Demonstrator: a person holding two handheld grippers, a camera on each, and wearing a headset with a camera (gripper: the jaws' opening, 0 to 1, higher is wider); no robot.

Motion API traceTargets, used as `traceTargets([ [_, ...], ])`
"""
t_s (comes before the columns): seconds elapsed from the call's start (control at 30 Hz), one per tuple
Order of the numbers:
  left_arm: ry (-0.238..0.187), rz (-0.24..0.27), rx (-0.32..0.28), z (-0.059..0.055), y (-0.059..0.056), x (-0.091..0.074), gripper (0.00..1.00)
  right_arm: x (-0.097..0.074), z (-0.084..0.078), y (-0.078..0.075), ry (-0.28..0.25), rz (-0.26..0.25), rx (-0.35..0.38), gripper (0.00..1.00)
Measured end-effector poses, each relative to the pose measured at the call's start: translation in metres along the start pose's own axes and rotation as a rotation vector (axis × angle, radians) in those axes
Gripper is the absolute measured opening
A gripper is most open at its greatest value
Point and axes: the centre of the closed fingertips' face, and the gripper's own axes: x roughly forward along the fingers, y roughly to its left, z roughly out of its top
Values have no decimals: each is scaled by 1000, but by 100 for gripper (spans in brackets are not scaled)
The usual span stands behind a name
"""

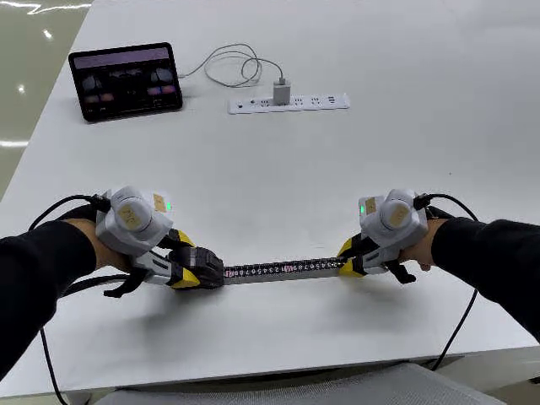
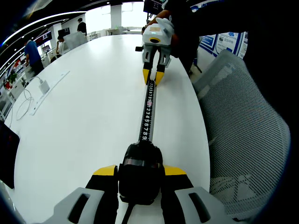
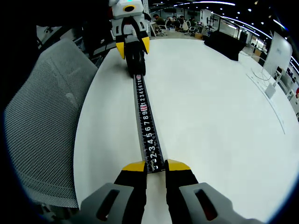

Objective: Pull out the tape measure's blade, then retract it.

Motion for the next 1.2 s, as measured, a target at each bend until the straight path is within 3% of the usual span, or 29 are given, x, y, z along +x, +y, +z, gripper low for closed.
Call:
traceTargets([
  [1.2,2,-5,-5,0,1,0,31,-10,-17,-5,21,-8,10,10],
])
